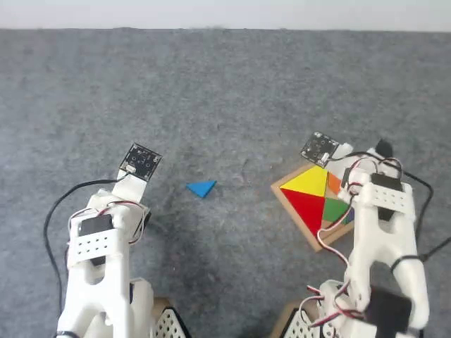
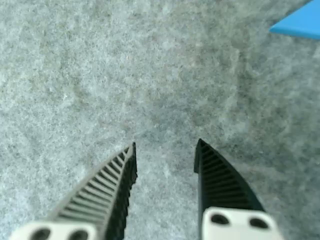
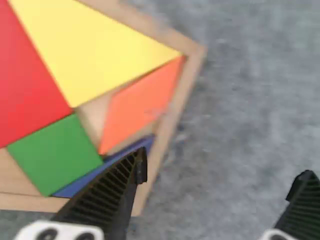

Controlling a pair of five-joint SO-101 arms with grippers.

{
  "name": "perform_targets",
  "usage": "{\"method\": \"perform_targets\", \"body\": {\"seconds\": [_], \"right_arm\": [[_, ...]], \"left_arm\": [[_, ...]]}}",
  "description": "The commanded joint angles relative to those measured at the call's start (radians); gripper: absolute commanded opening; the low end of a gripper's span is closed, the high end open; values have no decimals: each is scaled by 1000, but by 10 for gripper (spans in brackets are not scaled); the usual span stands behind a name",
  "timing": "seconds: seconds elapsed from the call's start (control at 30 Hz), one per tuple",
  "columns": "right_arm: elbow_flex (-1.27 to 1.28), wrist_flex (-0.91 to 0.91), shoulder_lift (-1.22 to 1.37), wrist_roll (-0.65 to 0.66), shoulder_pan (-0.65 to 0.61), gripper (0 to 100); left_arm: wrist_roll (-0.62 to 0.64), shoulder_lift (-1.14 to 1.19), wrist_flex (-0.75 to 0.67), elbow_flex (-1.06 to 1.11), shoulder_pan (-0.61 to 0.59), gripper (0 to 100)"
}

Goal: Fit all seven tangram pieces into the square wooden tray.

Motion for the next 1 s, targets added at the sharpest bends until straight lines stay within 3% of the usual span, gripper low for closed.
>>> {"method": "perform_targets", "body": {"seconds": [0.0, 0.2, 0.33, 0.47, 0.6, 0.67, 0.83, 0.97], "right_arm": [[-11, -21, -107, -3, 16, 414], [-11, -12, -151, -117, -7, 347], [-28, -18, -137, -172, 84, 350], [-32, -1, -25, -224, 170, 348], [-71, 8, 156, -261, 191, 246], [-121, 56, 229, -264, 197, 225], [-299, 249, 343, -273, 191, 308], [-437, 352, 352, -353, 176, 281]], "left_arm": [[-6, -6, 2, -5, 0, 177], [-6, -6, 2, -5, 0, 177], [-6, -6, 2, -5, -2, 177], [-6, -6, 2, -5, -2, 177], [-6, -6, 2, -5, -2, 177], [-6, -6, 2, -5, -2, 177], [-6, -9, 2, -1, -2, 177], [-6, -84, 2, 41, -2, 177]]}}
